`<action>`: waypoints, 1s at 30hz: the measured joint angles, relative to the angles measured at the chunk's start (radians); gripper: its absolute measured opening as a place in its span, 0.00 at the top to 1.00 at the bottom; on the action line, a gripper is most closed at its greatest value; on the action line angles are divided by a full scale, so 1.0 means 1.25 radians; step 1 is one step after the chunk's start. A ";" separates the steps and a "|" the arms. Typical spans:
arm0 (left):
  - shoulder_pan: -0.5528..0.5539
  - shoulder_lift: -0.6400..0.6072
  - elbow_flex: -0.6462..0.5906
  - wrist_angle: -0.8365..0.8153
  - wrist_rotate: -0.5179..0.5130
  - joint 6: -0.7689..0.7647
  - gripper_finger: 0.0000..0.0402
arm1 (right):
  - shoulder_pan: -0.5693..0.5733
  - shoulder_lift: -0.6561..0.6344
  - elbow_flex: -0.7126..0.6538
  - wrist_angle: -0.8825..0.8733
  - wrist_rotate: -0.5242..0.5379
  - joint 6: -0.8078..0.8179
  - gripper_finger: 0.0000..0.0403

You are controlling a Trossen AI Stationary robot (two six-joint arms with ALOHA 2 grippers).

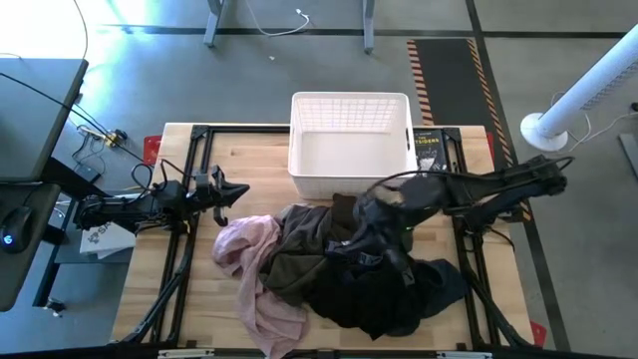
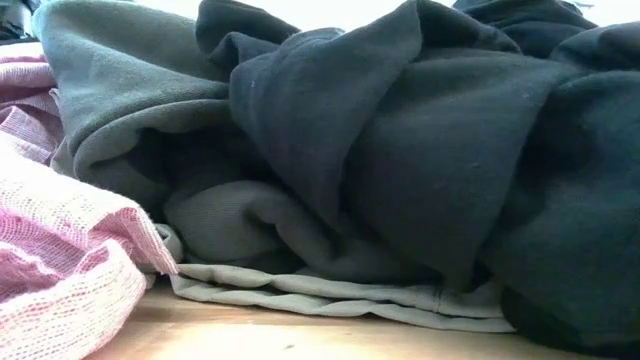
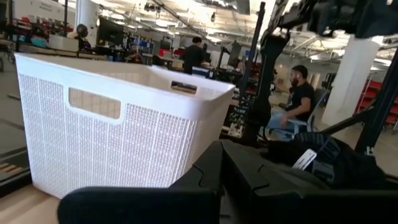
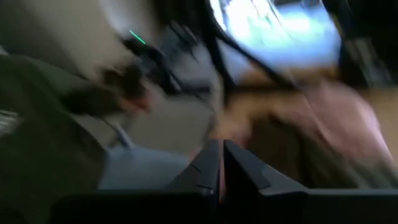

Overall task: Sort clothes
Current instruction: Put the black underwear into the laundry bin

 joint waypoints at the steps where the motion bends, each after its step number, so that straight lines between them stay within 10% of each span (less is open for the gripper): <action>1: 0.000 0.000 0.000 -0.001 0.000 -0.008 0.99 | 0.000 0.016 0.020 -0.055 0.017 0.017 0.92; 15: 0.000 0.000 0.000 0.000 0.000 -0.018 0.99 | 0.037 0.247 0.134 -0.568 0.077 0.148 0.45; 30: 0.000 0.000 0.000 -0.007 0.000 -0.018 0.99 | 0.121 0.446 0.133 -0.647 -0.057 -0.031 0.54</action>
